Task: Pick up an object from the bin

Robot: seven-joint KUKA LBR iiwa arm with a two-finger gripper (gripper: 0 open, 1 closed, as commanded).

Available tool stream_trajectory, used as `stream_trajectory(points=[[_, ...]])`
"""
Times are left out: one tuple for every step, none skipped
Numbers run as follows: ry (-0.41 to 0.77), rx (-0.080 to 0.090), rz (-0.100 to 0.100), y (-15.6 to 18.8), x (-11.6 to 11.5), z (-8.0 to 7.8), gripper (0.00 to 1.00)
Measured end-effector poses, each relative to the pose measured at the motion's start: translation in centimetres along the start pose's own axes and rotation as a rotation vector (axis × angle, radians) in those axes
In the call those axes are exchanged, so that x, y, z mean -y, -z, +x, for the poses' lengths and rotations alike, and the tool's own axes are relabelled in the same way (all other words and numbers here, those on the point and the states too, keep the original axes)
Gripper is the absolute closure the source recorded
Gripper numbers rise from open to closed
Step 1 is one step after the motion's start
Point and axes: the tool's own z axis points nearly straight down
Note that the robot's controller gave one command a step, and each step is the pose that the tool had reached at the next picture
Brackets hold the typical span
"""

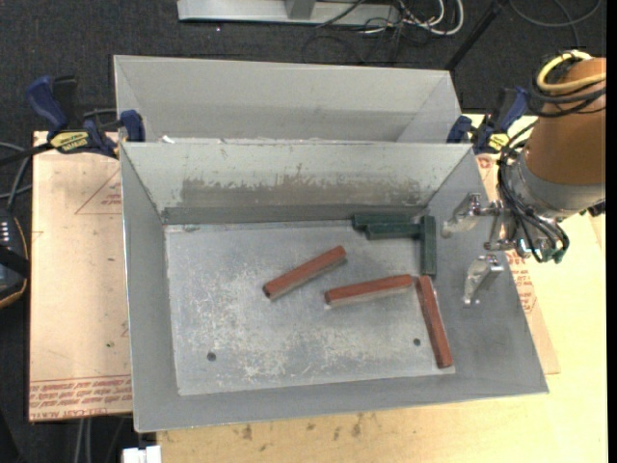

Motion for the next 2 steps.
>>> stream_trajectory(points=[[0.003,0.007,0.001,0.5,-0.1,-0.1,0.00],[0.051,0.016,0.004,-3.2,-0.6,-0.5,0.00]])
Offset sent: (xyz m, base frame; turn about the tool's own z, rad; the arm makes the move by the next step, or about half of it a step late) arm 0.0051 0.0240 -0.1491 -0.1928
